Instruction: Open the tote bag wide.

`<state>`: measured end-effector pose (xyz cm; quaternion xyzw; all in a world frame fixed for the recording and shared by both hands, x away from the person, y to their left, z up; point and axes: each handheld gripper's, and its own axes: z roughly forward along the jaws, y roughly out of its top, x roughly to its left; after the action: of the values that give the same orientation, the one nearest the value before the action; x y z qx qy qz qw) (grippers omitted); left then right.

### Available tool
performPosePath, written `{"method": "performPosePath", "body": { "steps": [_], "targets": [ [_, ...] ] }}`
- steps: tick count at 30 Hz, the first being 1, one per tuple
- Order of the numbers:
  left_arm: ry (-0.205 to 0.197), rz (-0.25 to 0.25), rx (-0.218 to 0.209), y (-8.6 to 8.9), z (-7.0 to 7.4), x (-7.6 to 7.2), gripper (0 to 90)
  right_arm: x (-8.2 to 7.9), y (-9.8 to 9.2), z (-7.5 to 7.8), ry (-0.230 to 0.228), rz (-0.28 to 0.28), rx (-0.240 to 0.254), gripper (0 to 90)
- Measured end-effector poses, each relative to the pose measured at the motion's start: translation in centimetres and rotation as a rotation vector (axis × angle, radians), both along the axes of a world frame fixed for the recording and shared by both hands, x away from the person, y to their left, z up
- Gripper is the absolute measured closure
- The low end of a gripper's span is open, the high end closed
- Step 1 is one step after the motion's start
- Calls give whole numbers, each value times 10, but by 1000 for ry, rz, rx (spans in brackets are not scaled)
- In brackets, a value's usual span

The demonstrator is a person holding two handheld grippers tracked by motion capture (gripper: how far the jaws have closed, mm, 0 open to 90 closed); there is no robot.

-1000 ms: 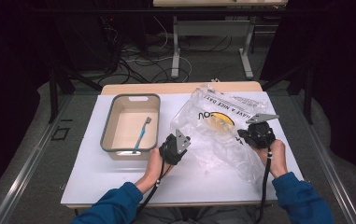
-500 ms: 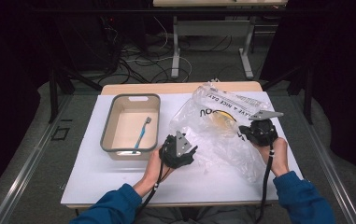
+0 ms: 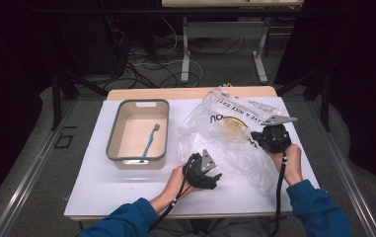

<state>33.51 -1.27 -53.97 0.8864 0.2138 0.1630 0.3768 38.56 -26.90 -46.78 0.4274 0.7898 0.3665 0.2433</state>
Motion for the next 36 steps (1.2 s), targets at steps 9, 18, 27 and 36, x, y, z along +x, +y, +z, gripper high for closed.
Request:
{"method": "performPosePath", "body": {
  "steps": [9,18,27,36],
  "targets": [
    [5,17,33,-20,-22,11,324,0,2,-1,-5,7,5,900],
    [-19,-14,17,-24,-26,8,721,-1,2,0,-11,10,1,900],
    [-4,-5,7,-19,-25,14,900,1,0,1,-17,0,-2,900],
    [13,-9,-12,-2,-18,19,900,6,-1,1,-32,-25,-18,900]
  ]
}}
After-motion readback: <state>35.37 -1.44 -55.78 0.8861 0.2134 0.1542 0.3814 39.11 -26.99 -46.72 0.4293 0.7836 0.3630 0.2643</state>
